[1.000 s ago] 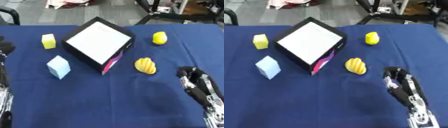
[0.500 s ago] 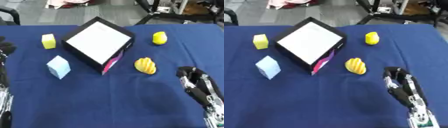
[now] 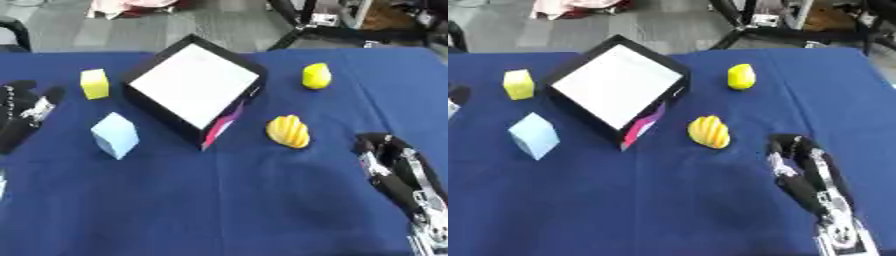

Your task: Pick up objects on the table and place them in the box.

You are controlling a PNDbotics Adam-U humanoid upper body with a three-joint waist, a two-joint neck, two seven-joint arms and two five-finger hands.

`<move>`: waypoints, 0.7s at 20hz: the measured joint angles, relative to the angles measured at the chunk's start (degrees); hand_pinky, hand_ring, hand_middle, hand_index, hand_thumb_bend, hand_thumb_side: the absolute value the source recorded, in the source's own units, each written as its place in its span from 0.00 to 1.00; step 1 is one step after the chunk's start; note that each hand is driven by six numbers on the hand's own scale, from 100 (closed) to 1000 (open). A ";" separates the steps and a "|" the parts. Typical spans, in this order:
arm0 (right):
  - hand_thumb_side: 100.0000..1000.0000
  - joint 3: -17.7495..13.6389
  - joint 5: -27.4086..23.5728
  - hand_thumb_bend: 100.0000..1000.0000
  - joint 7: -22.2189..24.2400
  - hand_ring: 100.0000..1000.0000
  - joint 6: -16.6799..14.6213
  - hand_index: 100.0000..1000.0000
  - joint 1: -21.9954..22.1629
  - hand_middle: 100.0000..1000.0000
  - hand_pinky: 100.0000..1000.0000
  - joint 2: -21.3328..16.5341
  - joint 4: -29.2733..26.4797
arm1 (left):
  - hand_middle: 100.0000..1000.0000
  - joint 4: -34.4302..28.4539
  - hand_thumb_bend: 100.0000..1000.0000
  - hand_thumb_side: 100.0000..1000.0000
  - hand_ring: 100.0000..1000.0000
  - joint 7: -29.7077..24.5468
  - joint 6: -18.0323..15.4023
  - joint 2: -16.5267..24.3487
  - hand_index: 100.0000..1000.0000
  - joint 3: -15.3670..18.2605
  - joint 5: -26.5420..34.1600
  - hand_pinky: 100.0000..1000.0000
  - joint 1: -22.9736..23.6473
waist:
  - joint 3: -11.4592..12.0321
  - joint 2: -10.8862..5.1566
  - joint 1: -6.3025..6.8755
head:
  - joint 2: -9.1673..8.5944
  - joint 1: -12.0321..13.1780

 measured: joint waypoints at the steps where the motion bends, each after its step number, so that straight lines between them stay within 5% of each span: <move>1: 0.42 0.00 0.00 0.00 0.02 0.61 -0.01 0.66 0.00 0.54 0.69 -0.01 0.00 | 0.59 -1.07 0.63 0.61 0.63 -3.04 1.15 1.54 0.82 -1.12 -1.66 0.76 -0.39 | -0.08 -0.01 0.07 | 0.00 0.02; 8: 0.42 0.02 0.00 0.00 0.10 0.61 -0.05 0.66 -0.01 0.54 0.69 -0.12 0.00 | 0.62 -5.45 0.62 0.54 0.64 -18.67 4.20 6.41 0.83 -6.79 -10.36 0.75 -1.93 | -0.45 -0.04 0.27 | 0.00 0.25; 14: 0.42 0.02 0.00 0.00 0.10 0.61 -0.05 0.66 -0.01 0.54 0.69 -0.15 0.01 | 0.64 -5.18 0.66 0.50 0.63 -21.97 5.66 5.63 0.84 -7.84 -23.99 0.75 -2.27 | -0.51 -0.04 0.27 | 0.00 0.24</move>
